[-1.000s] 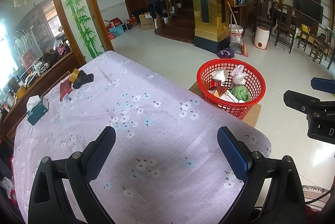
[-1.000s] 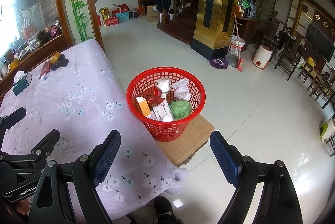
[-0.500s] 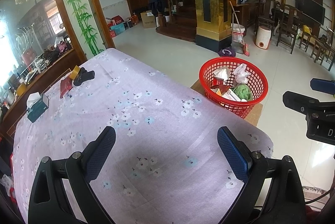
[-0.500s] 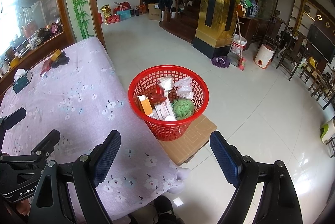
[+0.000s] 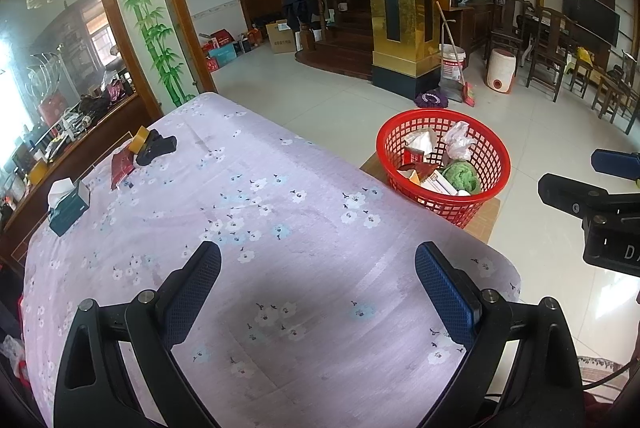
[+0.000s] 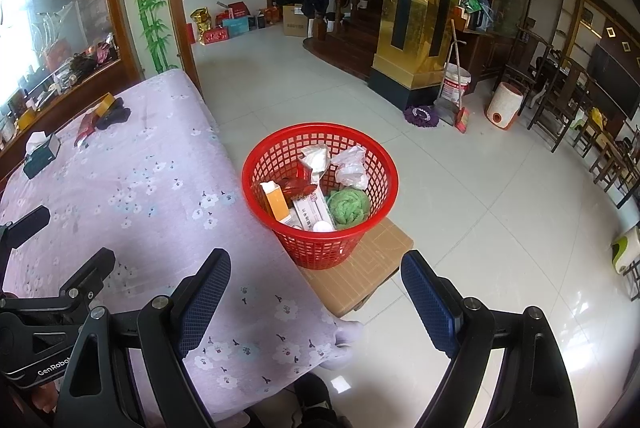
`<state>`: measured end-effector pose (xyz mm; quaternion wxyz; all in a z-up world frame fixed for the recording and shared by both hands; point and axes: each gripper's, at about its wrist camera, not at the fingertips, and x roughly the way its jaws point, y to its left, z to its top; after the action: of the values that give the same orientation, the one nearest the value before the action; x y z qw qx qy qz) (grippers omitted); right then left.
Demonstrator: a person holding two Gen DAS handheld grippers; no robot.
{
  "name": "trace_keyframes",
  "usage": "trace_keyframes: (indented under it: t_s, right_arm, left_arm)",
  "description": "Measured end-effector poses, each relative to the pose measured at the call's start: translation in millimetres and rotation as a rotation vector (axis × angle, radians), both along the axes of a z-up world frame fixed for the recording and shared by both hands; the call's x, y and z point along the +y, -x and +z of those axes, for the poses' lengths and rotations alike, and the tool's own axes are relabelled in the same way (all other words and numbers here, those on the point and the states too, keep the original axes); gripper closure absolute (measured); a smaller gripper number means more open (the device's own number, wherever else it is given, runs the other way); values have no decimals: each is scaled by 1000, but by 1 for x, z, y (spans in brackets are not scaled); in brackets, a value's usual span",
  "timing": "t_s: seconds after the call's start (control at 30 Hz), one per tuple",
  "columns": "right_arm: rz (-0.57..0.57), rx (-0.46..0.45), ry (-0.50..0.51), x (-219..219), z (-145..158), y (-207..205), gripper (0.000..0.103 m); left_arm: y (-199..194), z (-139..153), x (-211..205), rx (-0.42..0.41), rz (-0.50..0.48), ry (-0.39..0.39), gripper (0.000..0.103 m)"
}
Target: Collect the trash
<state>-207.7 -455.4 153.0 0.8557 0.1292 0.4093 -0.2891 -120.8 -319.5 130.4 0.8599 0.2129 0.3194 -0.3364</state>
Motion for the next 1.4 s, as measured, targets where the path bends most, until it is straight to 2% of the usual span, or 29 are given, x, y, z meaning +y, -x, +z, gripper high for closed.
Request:
trace_keyframes:
  t_s: [0.67, 0.87, 1.13, 1.4]
  right_arm:
    - [11, 11, -6, -6, -2, -5, 13]
    - [27, 22, -12, -8, -7, -12, 13]
    - [134, 58, -38, 14, -21, -45, 13]
    - [336, 109, -59, 74, -46, -96, 13]
  left_arm:
    - [6, -4, -3, 18, 12, 0, 6]
    - [-2, -5, 4, 50, 43, 5, 6]
    - [-30, -17, 58, 100, 208, -4, 6]
    - [-47, -46, 161, 169, 478, -35, 6]
